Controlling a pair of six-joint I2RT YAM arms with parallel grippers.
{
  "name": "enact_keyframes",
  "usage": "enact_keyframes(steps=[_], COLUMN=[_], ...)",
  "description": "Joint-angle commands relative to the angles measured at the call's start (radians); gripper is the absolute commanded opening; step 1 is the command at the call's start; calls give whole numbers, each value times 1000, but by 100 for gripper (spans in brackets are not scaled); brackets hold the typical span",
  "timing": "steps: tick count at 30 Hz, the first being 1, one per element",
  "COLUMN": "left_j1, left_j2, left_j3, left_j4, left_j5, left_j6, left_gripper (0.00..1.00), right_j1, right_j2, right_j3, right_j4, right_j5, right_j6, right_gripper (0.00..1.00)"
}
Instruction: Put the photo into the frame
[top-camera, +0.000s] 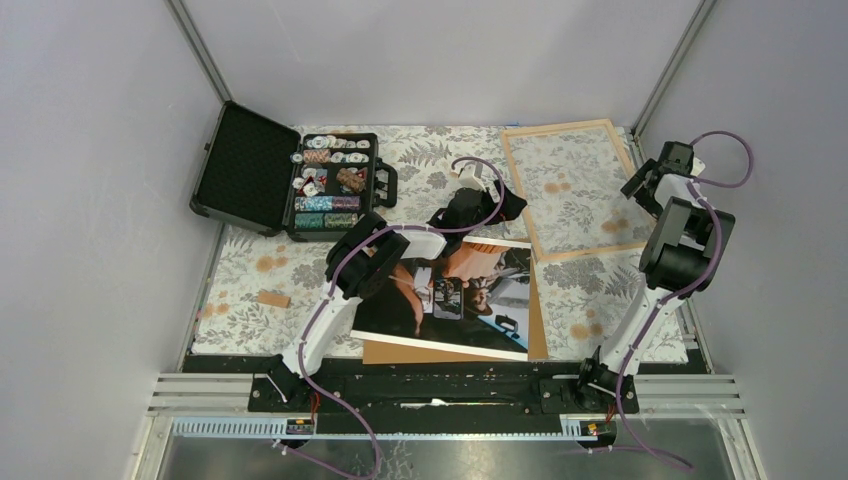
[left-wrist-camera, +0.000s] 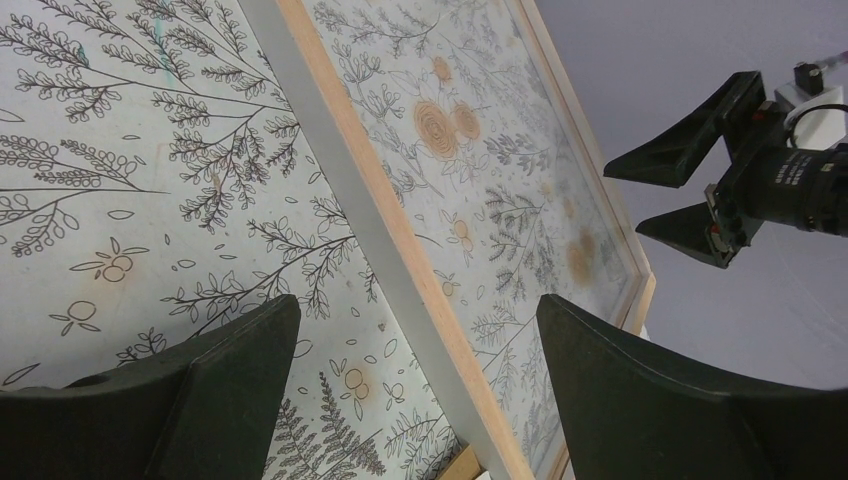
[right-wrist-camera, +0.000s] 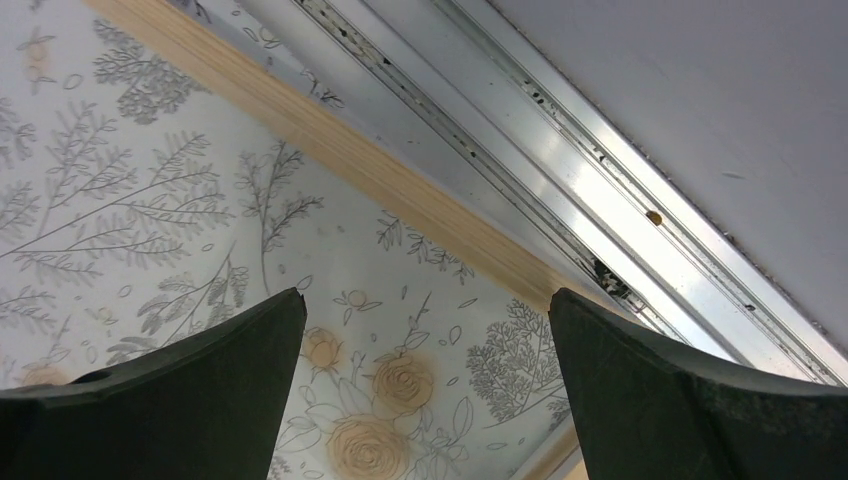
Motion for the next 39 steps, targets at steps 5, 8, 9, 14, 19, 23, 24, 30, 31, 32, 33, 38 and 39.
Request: enact_keyframes(steps=[5, 8, 9, 14, 19, 23, 24, 30, 31, 32, 33, 38, 39], left_j1=[0, 0, 0, -1, -1, -3, -3, -3, -3, -3, -5, -7, -8], left_j2=[13, 12, 14, 33, 66, 81, 86, 100, 102, 105, 108, 111, 111], left_j3=[34, 33, 35, 66, 100, 117, 122, 139, 143, 147, 151, 157, 158], left_j4=[64, 62, 60, 38, 24, 20, 19, 20, 20, 19, 18, 27, 28], left_j5=[35, 36, 35, 43, 60, 66, 71, 91, 95, 99, 103, 119, 122], left_j6=[-12, -10, -9, -20, -50, -64, -68, -75, -77, -77, -79, -85, -85], left_gripper=[93, 93, 93, 93, 93, 93, 93, 93, 93, 93, 93, 93, 93], right_j1=[-12, -16, -16, -15, -15, -16, -16, -20, -19, -21, -21, -35, -37], right_j2=[26, 37, 40, 15, -8, -22, -30, -70, -74, -79, -81, -85, -93], right_j3=[34, 39, 43, 1, -60, -72, -80, -108, -113, -118, -121, -125, -130], right_j4=[21, 11, 3, 1, 4, -2, -2, -7, -7, -7, -7, -31, -31], right_j5=[-6, -29, -41, -100, -159, -223, -237, -251, -254, -256, -254, -271, -272], right_j6=[8, 19, 23, 52, 70, 72, 74, 78, 79, 79, 81, 86, 85], right_gripper=[100, 100, 100, 100, 100, 99, 99, 99, 99, 99, 99, 99, 99])
